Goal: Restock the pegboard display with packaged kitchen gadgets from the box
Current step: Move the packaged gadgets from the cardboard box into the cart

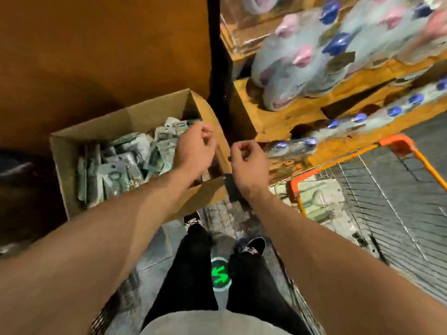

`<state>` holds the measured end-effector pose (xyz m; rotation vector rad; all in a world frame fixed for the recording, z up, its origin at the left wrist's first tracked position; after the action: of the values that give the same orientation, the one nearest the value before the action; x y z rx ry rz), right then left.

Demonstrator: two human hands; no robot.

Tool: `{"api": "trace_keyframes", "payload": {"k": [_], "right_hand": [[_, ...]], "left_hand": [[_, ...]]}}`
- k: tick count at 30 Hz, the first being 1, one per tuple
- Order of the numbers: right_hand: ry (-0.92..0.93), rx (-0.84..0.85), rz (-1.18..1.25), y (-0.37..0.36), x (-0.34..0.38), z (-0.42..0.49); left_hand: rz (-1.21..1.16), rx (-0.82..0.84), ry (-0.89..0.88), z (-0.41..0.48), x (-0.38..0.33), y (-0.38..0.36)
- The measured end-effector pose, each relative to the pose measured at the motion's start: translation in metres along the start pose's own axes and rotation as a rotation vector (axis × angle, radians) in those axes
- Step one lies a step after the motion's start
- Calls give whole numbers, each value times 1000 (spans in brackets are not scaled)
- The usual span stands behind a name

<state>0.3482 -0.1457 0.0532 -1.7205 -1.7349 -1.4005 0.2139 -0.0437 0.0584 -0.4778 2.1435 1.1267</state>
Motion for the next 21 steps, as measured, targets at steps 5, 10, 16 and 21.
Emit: {"api": "trace_keyframes", "payload": {"k": [5, 10, 16, 21], "right_hand": [[10, 240, -211, -124, 23, 17], [-136, 449, -334, -227, 13, 30], [-366, 482, -538, -280, -13, 33], [-537, 485, -533, -286, -30, 43]], "left_hand": [[-66, -102, 251, -26, 139, 72], [-22, -104, 391, -61, 247, 114], [36, -83, 541, -85, 311, 131], [166, -121, 511, -74, 315, 137]]}}
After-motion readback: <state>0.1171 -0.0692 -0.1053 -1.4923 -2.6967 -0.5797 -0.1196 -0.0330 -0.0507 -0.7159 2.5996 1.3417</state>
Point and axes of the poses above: each hand's wrist, its own z-axis towards the middle knuckle, its own y-axis out of the back of the hand, x = y × z, the point moved 7 cm from there along z, towards the middle knuckle, and after that the axes turned 15 degrees about x, right-handed, at the moved point
